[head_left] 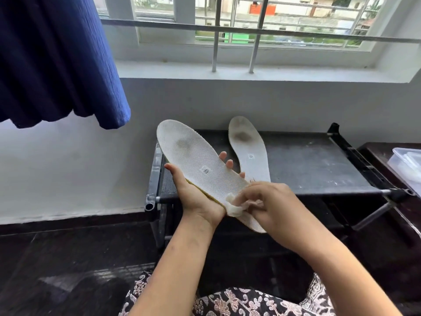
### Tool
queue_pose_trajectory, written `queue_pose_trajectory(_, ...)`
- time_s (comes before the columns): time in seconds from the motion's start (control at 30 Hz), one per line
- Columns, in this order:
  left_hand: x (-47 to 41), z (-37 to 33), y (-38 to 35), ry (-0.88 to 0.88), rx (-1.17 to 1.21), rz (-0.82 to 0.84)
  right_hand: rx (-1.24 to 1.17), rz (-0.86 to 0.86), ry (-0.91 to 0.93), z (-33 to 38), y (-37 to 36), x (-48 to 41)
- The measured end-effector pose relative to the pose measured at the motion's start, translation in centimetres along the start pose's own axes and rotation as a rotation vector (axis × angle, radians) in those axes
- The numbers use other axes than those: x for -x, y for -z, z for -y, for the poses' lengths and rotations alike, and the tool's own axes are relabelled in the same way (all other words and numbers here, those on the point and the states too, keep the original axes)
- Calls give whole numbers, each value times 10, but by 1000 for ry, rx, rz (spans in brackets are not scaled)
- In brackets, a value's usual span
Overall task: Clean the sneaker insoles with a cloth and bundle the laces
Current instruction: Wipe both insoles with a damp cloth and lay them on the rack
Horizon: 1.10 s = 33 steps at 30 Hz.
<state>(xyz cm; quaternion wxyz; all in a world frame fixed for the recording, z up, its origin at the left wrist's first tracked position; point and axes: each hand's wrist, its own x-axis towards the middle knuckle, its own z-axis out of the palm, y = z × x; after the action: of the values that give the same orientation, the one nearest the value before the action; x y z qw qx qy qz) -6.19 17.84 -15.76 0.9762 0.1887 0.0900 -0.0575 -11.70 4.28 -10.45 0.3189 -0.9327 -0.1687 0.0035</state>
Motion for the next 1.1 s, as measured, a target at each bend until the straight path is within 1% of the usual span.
queue_pose_trajectory(0.03, 0, 2, -2, -10, 64, 17, 46, -12, -34, -6, 5, 0)
queue_pose_trajectory(0.13, 3, 0, -4, -60, 66, 5, 108, -151, -67, -18, 7, -5)
queue_pose_trajectory(0.27, 4, 7, -8, -62, 69, -42, 8, -265, -1, -12, -7, -10)
queue_pose_trajectory(0.33, 8, 10, -11, -16, 54, -14, -13, -315, 38, -8, -15, -13)
queue_pose_trajectory(0.43, 13, 14, -12, 17, -30, 101, 16, -373, 80, -3, -24, -18)
queue_pose_trajectory(0.53, 14, 11, -12, 23, -134, 238, 37, -417, 60, -1, -25, -20)
queue_pose_trajectory(0.67, 19, 8, -16, 98, -276, 345, 74, -514, 36, 1, -15, -26)
queue_pose_trajectory(0.77, 19, 15, -14, 154, -319, 397, 56, -476, -3, 3, -11, -27)
queue_pose_trajectory(0.87, 18, 18, -12, 199, -326, 385, 16, -399, -10, 5, -9, -25)
queue_pose_trajectory(0.93, 14, 17, -9, 206, -287, 337, -18, -318, 11, 8, -10, -22)
queue_pose_trajectory(1.0, 9, 14, -6, 136, -234, 258, -54, -209, 43, 11, -13, -16)
queue_pose_trajectory(1.1, 4, 7, -1, 85, -33, 170, -76, -57, 107, 13, -11, -10)
